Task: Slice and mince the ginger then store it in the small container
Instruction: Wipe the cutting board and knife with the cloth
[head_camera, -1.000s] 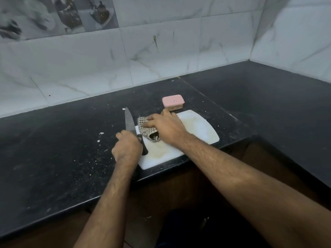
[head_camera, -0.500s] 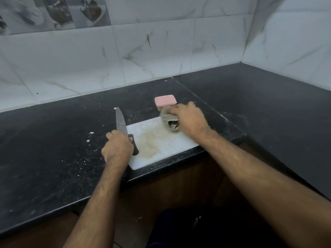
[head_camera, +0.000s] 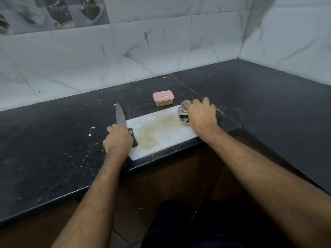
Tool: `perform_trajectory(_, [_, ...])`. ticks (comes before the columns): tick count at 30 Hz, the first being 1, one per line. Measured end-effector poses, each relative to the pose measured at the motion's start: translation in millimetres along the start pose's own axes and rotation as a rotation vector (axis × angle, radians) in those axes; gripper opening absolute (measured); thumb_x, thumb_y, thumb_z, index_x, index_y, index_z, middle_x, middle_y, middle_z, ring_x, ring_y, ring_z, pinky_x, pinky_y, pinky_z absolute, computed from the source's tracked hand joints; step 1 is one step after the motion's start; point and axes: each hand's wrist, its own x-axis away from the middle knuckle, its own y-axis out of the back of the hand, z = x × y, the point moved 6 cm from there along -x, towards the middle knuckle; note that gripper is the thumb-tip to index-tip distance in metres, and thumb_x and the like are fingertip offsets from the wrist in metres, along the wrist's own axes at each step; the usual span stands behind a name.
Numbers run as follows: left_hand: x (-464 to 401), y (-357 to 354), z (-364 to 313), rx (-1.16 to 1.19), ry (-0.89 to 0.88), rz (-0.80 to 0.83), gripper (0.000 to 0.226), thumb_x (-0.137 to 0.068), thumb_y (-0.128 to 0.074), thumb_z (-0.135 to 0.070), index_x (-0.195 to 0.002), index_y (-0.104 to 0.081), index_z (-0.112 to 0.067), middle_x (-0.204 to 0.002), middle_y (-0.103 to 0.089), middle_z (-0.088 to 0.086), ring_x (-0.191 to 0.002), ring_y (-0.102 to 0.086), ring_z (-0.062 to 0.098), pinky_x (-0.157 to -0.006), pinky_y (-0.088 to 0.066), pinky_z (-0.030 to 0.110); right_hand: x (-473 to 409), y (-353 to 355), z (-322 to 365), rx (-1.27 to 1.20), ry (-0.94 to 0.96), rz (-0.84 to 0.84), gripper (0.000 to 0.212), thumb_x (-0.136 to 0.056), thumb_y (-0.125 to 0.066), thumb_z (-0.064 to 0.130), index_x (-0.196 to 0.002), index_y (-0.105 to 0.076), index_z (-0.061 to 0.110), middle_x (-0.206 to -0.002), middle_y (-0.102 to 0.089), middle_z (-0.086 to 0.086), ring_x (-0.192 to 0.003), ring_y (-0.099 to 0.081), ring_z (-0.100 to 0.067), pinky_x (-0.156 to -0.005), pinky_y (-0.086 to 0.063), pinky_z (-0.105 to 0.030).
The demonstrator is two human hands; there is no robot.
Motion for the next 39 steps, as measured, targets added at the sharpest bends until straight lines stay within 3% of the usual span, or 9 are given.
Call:
perform_trajectory(3, [2.8,1.0,-2.8,-0.010,-0.013,-0.001,0.057,-0.105,-0.051,-0.038,-0.137,-0.038,0.008,-0.137,-0.047,0.022,-0.116,-0.061,0.043,-0.081,-0.048,0.050,24.2,13.9,46.9,-0.297,0.299,0.014,0.071,-0.083,-0.077,0.022,-0.144,-0.046,0.039,-0.142,-0.053,0.003,-0.114,-0.047,-0.027,-0.095,-0.047,-0.048])
perform_trajectory(6, [3.8,4.2,-4.7,0.001,-0.006,0.006,0.056,-0.105,-0.051,-0.037,-0.139,-0.038,0.006,-0.137,-0.046,0.022,-0.117,-0.061,0.042,-0.084,-0.048,0.051,49.6,8.6,78.8,-0.311,0.526,0.089,0.059,-0.092,-0.067,0.024,-0.143,-0.047,0.047,-0.143,-0.053,0.011,-0.107,-0.047,-0.020,-0.091,-0.043,-0.040])
perform_trajectory(10, [6.1,5.5,-6.6,-0.005,-0.008,0.008,0.058,-0.106,-0.051,-0.037,-0.139,-0.036,0.007,-0.138,-0.046,0.021,-0.120,-0.059,0.044,-0.089,-0.049,0.054,43.5,3.0,29.8,-0.185,0.340,0.056,0.054,-0.096,-0.059,0.017,-0.137,-0.050,0.051,-0.139,-0.056,0.009,-0.107,-0.049,-0.025,-0.090,-0.046,-0.043])
perform_trajectory(16, [1.7,2.5,0.6,-0.004,0.008,0.008,0.060,-0.106,-0.049,-0.038,-0.141,-0.035,0.009,-0.141,-0.044,0.023,-0.122,-0.057,0.046,-0.092,-0.048,0.054,38.0,22.4,-28.8,0.051,0.032,-0.024,0.049,-0.090,-0.066,0.019,-0.136,-0.054,0.031,-0.127,-0.060,-0.004,-0.114,-0.051,-0.032,-0.091,-0.049,-0.047])
perform_trajectory(20, [5.2,2.6,-5.4,-0.038,-0.011,-0.002,0.058,-0.106,-0.050,-0.036,-0.140,-0.036,0.009,-0.139,-0.045,0.023,-0.119,-0.059,0.045,-0.087,-0.049,0.052,54.3,24.0,15.4,-0.206,0.295,-0.076,0.069,-0.085,-0.068,0.010,-0.144,-0.048,0.040,-0.145,-0.052,0.006,-0.111,-0.050,-0.024,-0.093,-0.050,-0.045])
perform_trajectory(23, [10.2,0.4,-6.9,-0.066,-0.029,0.001,0.057,-0.107,-0.048,-0.037,-0.139,-0.036,0.009,-0.136,-0.046,0.023,-0.117,-0.061,0.044,-0.085,-0.049,0.050,72.9,4.4,36.2,-0.167,0.500,0.024,0.076,-0.087,-0.061,-0.001,-0.143,-0.045,0.048,-0.150,-0.046,0.013,-0.105,-0.047,-0.020,-0.086,-0.045,-0.037])
perform_trajectory(31, [12.2,2.0,-6.9,-0.047,-0.032,0.010,0.056,-0.107,-0.048,-0.037,-0.139,-0.036,0.008,-0.134,-0.047,0.023,-0.116,-0.060,0.044,-0.084,-0.050,0.050,47.1,25.3,-59.1,0.140,0.070,0.023,0.047,-0.091,-0.058,0.008,-0.131,-0.057,0.031,-0.123,-0.060,0.000,-0.115,-0.047,-0.031,-0.087,-0.047,-0.044])
perform_trajectory(35, [14.9,4.3,-10.8,-0.036,-0.043,0.013,0.055,-0.107,-0.047,-0.035,-0.139,-0.036,0.008,-0.135,-0.046,0.022,-0.117,-0.060,0.043,-0.080,-0.046,0.046,38.8,42.9,-13.9,-0.031,0.206,-0.084,0.057,-0.090,-0.065,0.011,-0.139,-0.051,0.036,-0.134,-0.059,0.000,-0.114,-0.050,-0.029,-0.091,-0.051,-0.048])
perform_trajectory(39, [16.6,5.1,-10.1,-0.023,-0.045,0.017,0.052,-0.107,-0.049,-0.034,-0.138,-0.037,0.006,-0.134,-0.046,0.020,-0.116,-0.061,0.040,-0.075,-0.041,0.044,44.2,14.5,47.0,-0.162,0.466,0.019,0.076,-0.085,-0.071,0.007,-0.144,-0.044,0.047,-0.142,-0.054,0.010,-0.111,-0.050,-0.022,-0.091,-0.047,-0.041])
